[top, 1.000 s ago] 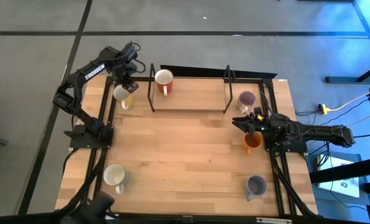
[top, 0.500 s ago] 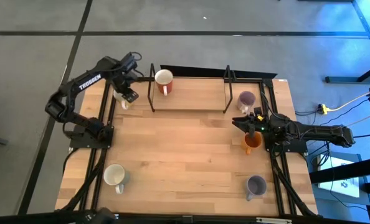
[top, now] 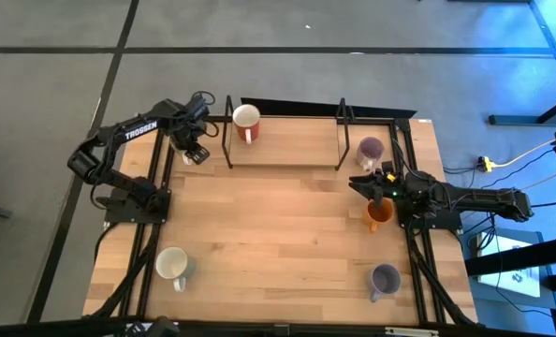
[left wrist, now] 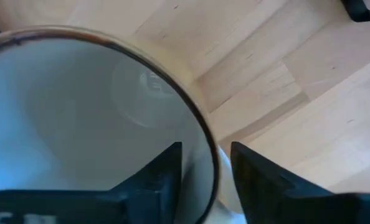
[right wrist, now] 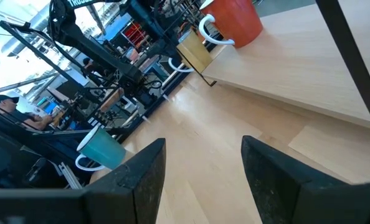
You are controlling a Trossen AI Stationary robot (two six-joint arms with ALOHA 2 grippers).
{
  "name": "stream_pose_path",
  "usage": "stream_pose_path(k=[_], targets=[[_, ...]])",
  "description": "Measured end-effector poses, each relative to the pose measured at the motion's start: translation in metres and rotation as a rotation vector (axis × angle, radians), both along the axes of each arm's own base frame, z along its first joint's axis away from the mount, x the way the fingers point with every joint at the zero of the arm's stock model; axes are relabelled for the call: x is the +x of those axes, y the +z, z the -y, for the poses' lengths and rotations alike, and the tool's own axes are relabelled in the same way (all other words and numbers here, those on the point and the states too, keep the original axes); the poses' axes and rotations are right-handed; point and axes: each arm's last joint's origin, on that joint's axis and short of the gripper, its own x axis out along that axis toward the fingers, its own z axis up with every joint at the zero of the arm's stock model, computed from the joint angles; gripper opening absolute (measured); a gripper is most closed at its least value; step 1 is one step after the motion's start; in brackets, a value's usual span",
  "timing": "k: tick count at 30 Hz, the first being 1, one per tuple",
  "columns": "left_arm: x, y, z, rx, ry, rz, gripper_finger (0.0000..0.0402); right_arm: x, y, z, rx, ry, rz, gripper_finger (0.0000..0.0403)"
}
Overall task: Place coffee mugs
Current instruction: Put the yellow mug on the shelf
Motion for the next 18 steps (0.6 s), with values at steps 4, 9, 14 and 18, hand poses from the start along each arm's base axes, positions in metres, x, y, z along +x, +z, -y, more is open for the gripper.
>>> stream_pose_path(k=[4, 9, 14, 18], targets=[[0.000, 0.000, 0.000, -0.002, -0.020, 0.001, 0.0071, 0.000, 0.000, 0.000, 0.000, 0.000, 0.000, 0.0198], [0.003, 0.001, 0.003, -0.001, -0.054, -0.013, 0.0018, 0.000, 0.000, 0.000, 0.000, 0.000, 0.000, 0.0198], [0.011, 0.019, 0.004, 0.025, -0.090, -0.041, 0.0018, 0.000, 0.000, 0.000, -0.001, 0.000, 0.000, 0.0198], [0.018, 0.048, 0.006, 0.055, -0.111, -0.054, 0.0018, 0.000, 0.000, 0.000, -0.001, 0.000, 0.001, 0.0198]])
